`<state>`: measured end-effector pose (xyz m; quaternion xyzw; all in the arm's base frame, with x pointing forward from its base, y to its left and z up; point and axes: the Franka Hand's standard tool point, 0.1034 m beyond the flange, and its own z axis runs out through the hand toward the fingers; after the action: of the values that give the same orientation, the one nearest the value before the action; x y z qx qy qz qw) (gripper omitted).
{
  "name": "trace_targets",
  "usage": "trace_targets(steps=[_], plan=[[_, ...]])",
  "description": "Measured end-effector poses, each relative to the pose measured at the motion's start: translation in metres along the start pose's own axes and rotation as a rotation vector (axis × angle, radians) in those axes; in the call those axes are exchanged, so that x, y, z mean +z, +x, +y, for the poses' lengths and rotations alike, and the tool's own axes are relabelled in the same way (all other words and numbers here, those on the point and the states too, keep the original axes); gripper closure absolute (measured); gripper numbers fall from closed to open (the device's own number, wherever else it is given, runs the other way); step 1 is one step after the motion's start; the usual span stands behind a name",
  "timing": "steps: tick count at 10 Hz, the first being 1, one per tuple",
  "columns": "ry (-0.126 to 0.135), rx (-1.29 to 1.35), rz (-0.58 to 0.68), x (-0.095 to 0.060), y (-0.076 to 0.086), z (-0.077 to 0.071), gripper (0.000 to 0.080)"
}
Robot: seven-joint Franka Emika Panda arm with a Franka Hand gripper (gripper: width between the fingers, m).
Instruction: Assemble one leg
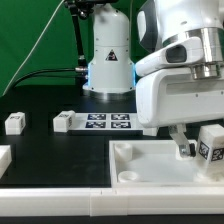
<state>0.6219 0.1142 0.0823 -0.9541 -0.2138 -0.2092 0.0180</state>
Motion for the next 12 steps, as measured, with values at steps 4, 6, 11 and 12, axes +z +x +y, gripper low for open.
trace_targets(steps=[4,6,11,12], plan=[[0.01,-0.004,-0.033,-0.013,0.004,0.0,0.015],[0.045,0.034,-0.155,-0.012,-0.006,-0.006,0.015],[0.125,0.058,-0.616,-0.015,-0.013,-0.014,0.015],[0.133,0.053,-0.661,-0.011,-0.011,-0.014,0.015]])
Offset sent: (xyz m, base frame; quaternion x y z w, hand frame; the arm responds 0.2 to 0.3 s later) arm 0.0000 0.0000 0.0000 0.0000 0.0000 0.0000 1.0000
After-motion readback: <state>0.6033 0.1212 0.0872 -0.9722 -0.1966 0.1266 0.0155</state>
